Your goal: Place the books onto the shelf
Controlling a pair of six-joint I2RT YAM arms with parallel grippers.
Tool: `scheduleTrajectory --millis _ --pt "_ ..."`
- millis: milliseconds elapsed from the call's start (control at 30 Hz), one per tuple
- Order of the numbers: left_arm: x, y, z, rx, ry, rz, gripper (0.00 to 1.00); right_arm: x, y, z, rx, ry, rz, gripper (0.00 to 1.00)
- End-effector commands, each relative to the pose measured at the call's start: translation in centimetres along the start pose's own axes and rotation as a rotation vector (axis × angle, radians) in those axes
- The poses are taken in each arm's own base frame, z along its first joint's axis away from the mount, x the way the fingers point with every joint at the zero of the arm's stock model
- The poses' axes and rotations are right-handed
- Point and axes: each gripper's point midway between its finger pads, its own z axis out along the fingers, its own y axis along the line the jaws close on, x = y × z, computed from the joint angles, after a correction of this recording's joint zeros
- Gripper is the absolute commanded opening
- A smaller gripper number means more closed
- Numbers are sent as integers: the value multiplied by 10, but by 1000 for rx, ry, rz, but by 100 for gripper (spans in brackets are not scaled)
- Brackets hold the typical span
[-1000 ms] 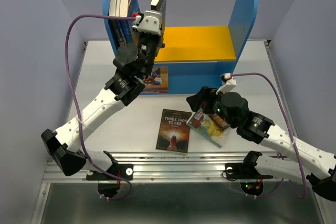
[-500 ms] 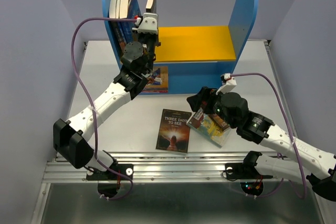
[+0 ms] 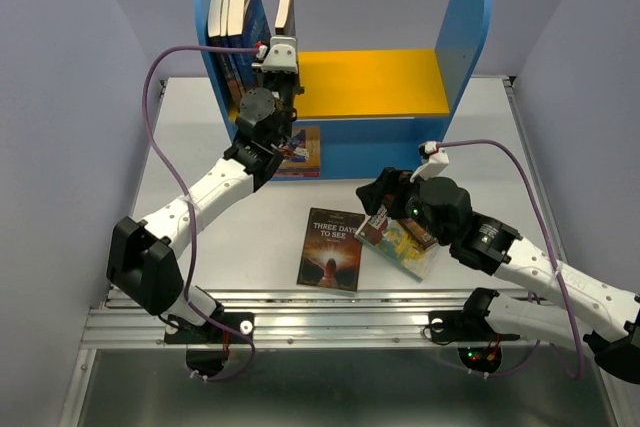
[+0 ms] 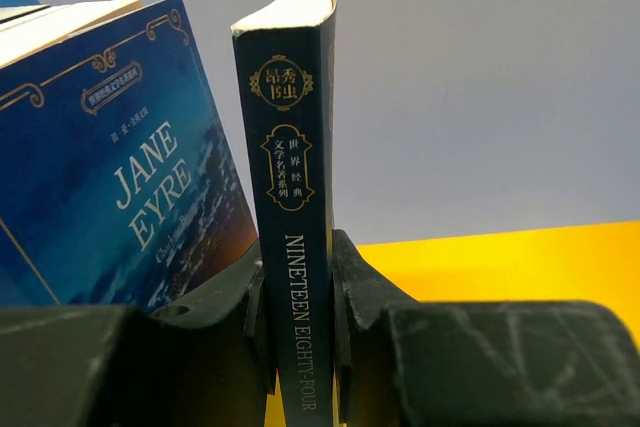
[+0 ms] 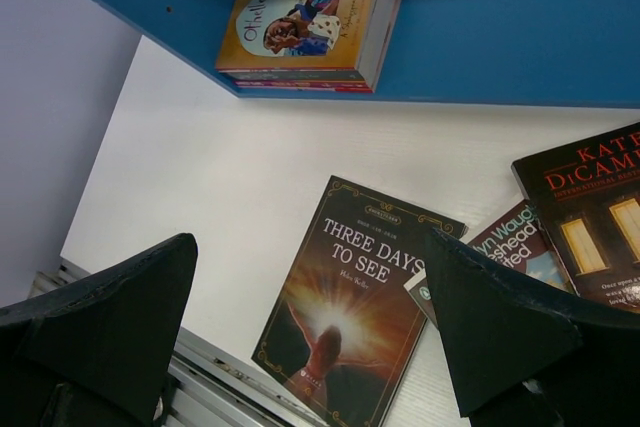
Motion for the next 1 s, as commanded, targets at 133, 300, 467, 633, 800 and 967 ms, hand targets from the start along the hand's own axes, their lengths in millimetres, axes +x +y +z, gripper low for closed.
scheduleTrajectory --millis 133,300,467,633,800,967 --pt "-54 34 1 -97 -203 -96 0 -2 -2 3 3 -16 -17 100" --pt "-47 43 0 -115 -193 -94 0 -6 -5 3 16 -28 -16 100" --pt "-48 47 -5 -115 -199 -88 0 -6 -5 4 16 -28 -21 100" --pt "-44 49 -9 -111 -191 -70 0 -3 -6 6 17 -16 -25 100" --pt "-44 53 -11 -128 -194 -58 0 -4 -3 6 9 -17 -24 100" --pt "-46 56 -14 -136 -196 -63 0 -3 -4 6 9 -17 -24 100"
